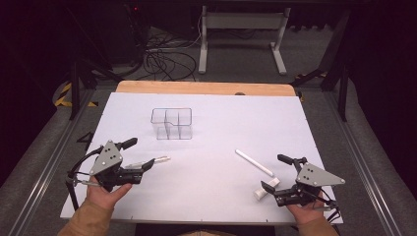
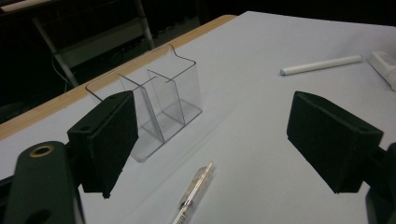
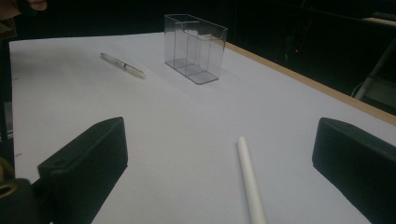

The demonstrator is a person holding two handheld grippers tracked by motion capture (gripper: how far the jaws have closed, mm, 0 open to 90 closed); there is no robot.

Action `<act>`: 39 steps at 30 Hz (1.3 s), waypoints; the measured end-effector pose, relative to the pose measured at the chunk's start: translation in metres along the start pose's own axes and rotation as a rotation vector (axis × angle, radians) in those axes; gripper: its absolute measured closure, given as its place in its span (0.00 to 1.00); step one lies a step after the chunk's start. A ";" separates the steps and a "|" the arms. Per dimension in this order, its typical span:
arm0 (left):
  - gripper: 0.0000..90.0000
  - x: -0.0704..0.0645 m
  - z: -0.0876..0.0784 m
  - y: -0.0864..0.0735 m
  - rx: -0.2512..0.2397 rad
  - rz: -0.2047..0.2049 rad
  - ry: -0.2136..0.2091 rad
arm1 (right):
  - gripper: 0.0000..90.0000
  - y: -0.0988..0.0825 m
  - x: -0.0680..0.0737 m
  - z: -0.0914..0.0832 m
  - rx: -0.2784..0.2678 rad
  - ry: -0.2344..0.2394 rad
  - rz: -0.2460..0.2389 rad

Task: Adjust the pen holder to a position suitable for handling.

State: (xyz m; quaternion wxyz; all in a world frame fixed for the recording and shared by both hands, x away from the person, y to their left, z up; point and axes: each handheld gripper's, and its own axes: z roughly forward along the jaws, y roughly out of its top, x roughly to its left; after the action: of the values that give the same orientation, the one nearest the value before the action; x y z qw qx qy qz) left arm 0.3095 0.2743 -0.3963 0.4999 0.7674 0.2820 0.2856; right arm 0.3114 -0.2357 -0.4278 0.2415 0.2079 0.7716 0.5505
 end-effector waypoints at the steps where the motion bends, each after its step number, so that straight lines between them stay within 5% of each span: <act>1: 0.19 0.001 0.002 0.002 -0.002 -0.001 -0.004 | 0.04 0.000 0.000 0.000 0.000 0.000 0.000; 10: 0.19 0.003 0.006 0.007 0.000 -0.008 -0.025 | 0.04 0.000 0.001 0.001 0.003 0.008 0.000; 16: 0.18 0.007 0.007 0.012 0.015 -0.009 -0.079 | 0.05 0.000 0.001 0.001 0.001 0.019 0.007; 20: 0.17 0.014 0.010 0.019 0.047 0.031 -0.108 | 0.06 0.000 0.001 0.001 0.002 0.029 0.011; 39: 0.29 0.031 0.045 0.048 0.189 0.141 -0.108 | 0.07 0.000 0.002 0.002 0.004 0.043 0.005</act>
State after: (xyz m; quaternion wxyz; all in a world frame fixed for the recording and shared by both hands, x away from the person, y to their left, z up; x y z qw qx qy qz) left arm 0.3697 0.2528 -0.3618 0.4186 0.8434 0.2255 0.2504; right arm 0.3113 -0.2327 -0.4283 0.2229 0.1985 0.7772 0.5540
